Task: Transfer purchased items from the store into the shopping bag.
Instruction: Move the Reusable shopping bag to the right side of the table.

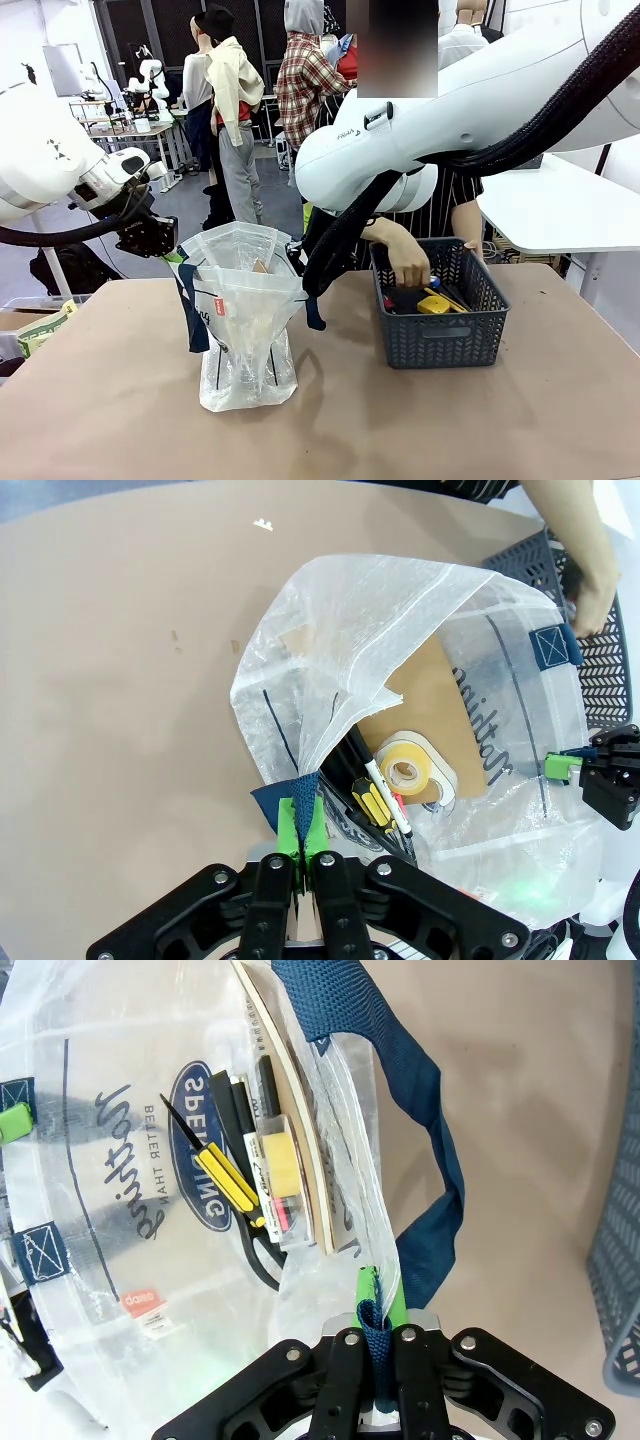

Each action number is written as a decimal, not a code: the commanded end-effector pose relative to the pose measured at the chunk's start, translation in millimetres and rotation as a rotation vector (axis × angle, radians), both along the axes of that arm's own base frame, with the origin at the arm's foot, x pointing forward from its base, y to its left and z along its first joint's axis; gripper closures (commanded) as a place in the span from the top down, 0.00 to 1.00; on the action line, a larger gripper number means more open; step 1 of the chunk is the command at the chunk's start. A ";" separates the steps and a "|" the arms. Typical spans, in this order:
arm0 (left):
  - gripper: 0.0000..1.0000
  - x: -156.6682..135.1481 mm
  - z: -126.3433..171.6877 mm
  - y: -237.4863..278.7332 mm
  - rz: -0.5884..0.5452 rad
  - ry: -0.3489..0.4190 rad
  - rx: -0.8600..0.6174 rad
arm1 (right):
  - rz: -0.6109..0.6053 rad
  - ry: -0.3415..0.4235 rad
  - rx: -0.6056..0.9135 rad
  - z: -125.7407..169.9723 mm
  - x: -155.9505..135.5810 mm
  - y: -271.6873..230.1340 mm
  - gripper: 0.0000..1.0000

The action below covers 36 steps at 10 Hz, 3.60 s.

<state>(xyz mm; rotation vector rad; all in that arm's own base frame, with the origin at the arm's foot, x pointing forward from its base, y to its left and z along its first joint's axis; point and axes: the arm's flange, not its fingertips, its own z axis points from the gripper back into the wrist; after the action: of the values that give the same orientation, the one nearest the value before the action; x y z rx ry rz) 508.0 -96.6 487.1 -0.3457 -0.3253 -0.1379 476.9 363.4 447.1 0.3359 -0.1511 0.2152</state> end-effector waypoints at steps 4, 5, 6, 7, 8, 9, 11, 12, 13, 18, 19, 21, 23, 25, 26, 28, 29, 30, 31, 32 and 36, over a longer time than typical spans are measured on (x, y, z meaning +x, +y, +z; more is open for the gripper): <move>0.00 -1.8 2.0 1.4 0.004 -0.007 0.003 | 0.019 0.010 0.020 -0.7 -0.2 -3.7 0.00; 0.00 -1.8 2.0 1.4 0.004 -0.007 0.003 | 0.019 0.010 0.020 -0.7 -0.2 -3.7 0.00; 0.00 -1.8 2.0 1.4 0.004 -0.007 0.003 | 0.019 0.010 0.020 -0.7 -0.2 -3.7 0.00; 0.00 -1.8 2.0 1.4 0.004 -0.007 0.003 | 0.019 0.010 0.020 -0.7 -0.2 -3.7 0.00; 0.00 -1.8 2.0 1.4 0.004 -0.007 0.003 | 0.019 0.010 0.020 -0.7 -0.2 -3.7 0.00; 0.00 -1.8 2.0 1.4 0.004 -0.007 0.003 | 0.019 0.010 0.020 -0.7 -0.2 -3.7 0.00; 0.00 -1.8 2.0 1.4 0.004 -0.007 0.003 | 0.019 0.010 0.020 -0.7 -0.2 -3.7 0.00; 0.00 -1.8 2.0 1.4 0.004 -0.007 0.003 | 0.019 0.010 0.020 -0.7 -0.2 -3.7 0.00; 0.00 -1.8 2.0 1.4 0.004 -0.007 0.003 | 0.019 0.010 0.020 -0.7 -0.2 -3.7 0.00; 0.00 -1.8 2.0 1.4 0.004 -0.007 0.003 | 0.019 0.010 0.020 -0.7 -0.2 -3.7 0.00; 0.00 -1.8 2.0 1.4 0.004 -0.007 0.003 | 0.019 0.010 0.020 -0.7 -0.2 -3.7 0.00; 0.00 -1.8 2.0 1.4 0.004 -0.007 0.003 | 0.019 0.010 0.020 -0.7 -0.2 -3.7 0.00; 0.00 -1.8 2.0 1.4 0.004 -0.007 0.003 | 0.019 0.010 0.020 -0.7 -0.2 -3.7 0.00; 0.00 -1.8 2.0 1.4 0.004 -0.007 0.003 | 0.019 0.010 0.020 -0.7 -0.2 -3.7 0.00; 0.00 -1.8 2.0 1.4 0.004 -0.007 0.003 | 0.019 0.010 0.020 -0.7 -0.2 -3.7 0.00; 0.00 -1.8 2.0 1.4 0.004 -0.007 0.003 | 0.019 0.010 0.020 -0.7 -0.2 -3.7 0.00; 0.00 -1.8 2.0 1.4 0.004 -0.007 0.003 | 0.019 0.010 0.020 -0.7 -0.2 -3.7 0.00; 0.00 -1.8 2.0 1.4 0.004 -0.007 0.003 | 0.019 0.010 0.020 -0.7 -0.2 -3.7 0.00; 0.00 -1.8 2.0 1.4 0.004 -0.007 0.003 | 0.019 0.010 0.020 -0.7 -0.2 -3.7 0.00; 0.00 -1.8 2.0 1.4 0.004 -0.007 0.003 | 0.019 0.010 0.020 -0.7 -0.2 -3.7 0.00; 0.00 -1.8 2.0 1.4 0.004 -0.007 0.003 | 0.019 0.010 0.020 -0.7 -0.2 -3.7 0.00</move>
<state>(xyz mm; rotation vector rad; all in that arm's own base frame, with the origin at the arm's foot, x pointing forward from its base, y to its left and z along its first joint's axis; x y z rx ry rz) 508.0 -96.6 487.1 -0.3457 -0.3253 -0.1379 476.9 363.4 447.1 0.3358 -0.1509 0.2153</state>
